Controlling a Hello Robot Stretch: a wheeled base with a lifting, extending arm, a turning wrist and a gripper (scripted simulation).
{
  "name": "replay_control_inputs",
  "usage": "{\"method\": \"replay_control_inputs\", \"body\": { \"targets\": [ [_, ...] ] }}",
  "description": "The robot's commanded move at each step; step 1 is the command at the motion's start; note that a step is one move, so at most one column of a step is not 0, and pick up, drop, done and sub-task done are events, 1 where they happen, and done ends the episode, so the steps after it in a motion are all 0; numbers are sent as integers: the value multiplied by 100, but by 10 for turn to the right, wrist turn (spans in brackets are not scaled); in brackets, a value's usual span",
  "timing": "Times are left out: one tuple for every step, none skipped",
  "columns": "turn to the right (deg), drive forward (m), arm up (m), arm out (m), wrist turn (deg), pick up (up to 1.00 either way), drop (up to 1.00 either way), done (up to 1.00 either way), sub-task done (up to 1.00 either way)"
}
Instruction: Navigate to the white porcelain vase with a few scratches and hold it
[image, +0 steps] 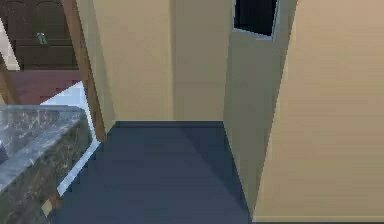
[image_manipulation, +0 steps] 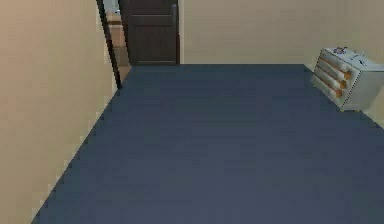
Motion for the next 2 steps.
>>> {"method": "replay_control_inputs", "body": {
  "targets": [
    [-60, 0, 0, 0, 0, 0, 0, 0, 0],
    [0, 100, 0, 0, 0, 0, 0, 0, 0]
  ]
}}
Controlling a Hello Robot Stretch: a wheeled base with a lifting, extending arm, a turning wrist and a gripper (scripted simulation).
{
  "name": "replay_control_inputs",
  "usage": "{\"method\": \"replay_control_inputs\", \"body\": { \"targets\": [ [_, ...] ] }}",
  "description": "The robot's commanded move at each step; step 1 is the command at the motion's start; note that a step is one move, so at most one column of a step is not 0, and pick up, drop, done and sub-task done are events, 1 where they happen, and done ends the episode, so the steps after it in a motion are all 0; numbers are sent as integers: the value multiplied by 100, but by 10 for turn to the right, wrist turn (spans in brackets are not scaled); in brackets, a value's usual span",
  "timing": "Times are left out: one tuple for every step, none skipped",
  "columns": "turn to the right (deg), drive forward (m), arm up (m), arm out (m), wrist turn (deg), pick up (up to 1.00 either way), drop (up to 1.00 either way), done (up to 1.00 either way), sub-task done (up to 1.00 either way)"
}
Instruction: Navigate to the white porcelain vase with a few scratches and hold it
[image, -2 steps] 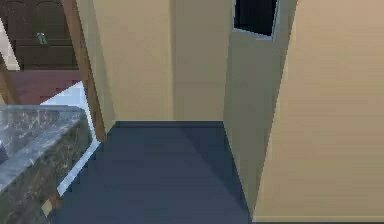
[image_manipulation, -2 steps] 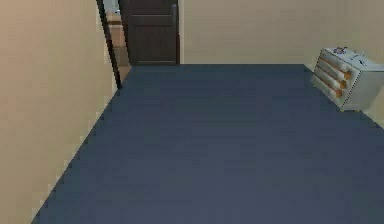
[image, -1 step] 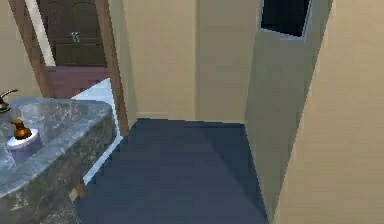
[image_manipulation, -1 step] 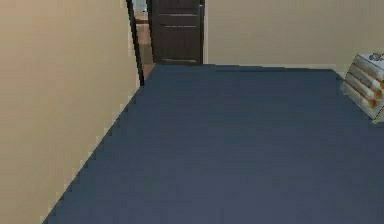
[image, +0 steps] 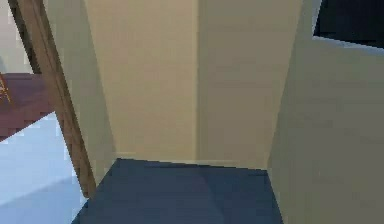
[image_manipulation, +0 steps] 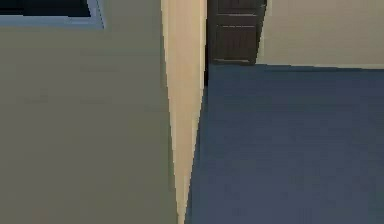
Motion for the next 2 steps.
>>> {"method": "replay_control_inputs", "body": {
  "targets": [
    [0, 35, 0, 0, 0, 0, 0, 0, 0],
    [-450, 0, 0, 0, 0, 0, 0, 0, 0]
  ]
}}
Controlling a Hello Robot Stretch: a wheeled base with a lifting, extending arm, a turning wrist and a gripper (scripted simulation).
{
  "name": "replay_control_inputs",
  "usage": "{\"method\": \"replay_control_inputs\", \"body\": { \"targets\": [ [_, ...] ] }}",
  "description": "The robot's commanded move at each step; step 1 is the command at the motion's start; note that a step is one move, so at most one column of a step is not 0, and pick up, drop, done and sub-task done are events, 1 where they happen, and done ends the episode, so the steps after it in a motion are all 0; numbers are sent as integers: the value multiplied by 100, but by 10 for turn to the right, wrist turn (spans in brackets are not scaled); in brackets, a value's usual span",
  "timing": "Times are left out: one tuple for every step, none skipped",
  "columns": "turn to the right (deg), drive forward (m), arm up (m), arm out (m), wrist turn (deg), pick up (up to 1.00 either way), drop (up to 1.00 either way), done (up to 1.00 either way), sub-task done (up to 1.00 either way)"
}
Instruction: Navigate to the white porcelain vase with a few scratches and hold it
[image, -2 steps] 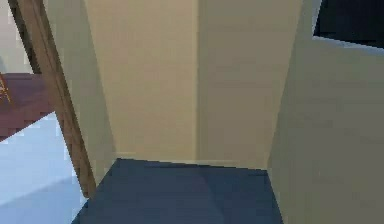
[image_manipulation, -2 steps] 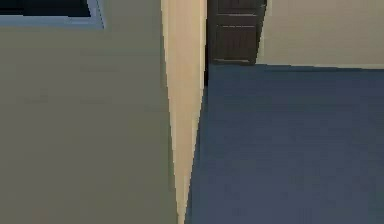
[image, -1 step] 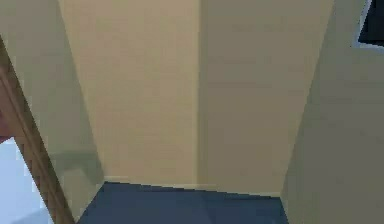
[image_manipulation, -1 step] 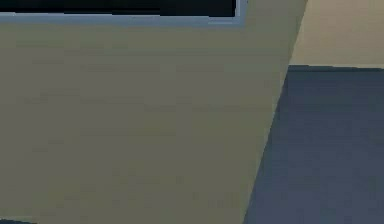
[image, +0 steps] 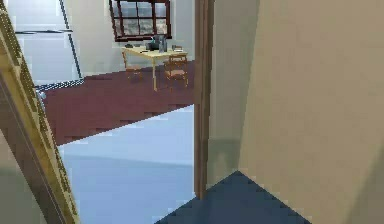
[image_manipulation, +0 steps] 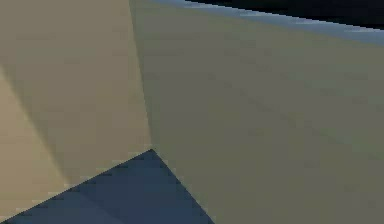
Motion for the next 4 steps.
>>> {"method": "replay_control_inputs", "body": {
  "targets": [
    [-210, 0, 0, 0, 0, 0, 0, 0, 0],
    [0, 25, 0, 0, 0, 0, 0, 0, 0],
    [0, 100, 0, 0, 0, 0, 0, 0, 0],
    [60, 0, 0, 0, 0, 0, 0, 0, 0]
  ]
}}
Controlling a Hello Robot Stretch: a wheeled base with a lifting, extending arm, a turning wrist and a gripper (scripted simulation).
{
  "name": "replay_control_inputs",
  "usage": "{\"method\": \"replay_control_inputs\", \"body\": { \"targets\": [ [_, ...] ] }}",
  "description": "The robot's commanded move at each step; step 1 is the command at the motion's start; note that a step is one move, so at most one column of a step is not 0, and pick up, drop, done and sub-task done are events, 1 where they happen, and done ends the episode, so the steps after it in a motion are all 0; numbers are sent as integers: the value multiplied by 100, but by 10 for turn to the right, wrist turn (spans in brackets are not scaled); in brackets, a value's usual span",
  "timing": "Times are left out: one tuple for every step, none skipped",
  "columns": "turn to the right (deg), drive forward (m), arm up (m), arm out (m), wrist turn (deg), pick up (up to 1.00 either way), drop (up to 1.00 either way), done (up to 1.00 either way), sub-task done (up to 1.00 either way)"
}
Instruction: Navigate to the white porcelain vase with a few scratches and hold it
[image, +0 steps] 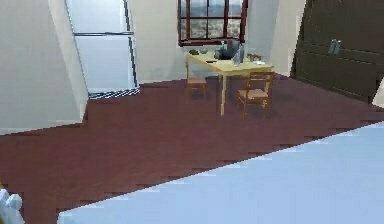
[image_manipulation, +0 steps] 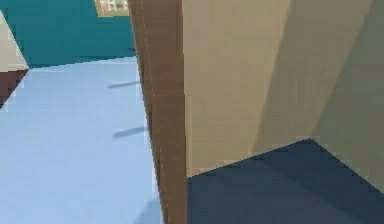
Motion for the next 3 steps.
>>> {"method": "replay_control_inputs", "body": {
  "targets": [
    [0, 30, 0, 0, 0, 0, 0, 0, 0],
    [450, 0, 0, 0, 0, 0, 0, 0, 0],
    [240, 0, 0, 0, 0, 0, 0, 0, 0]
  ]
}}
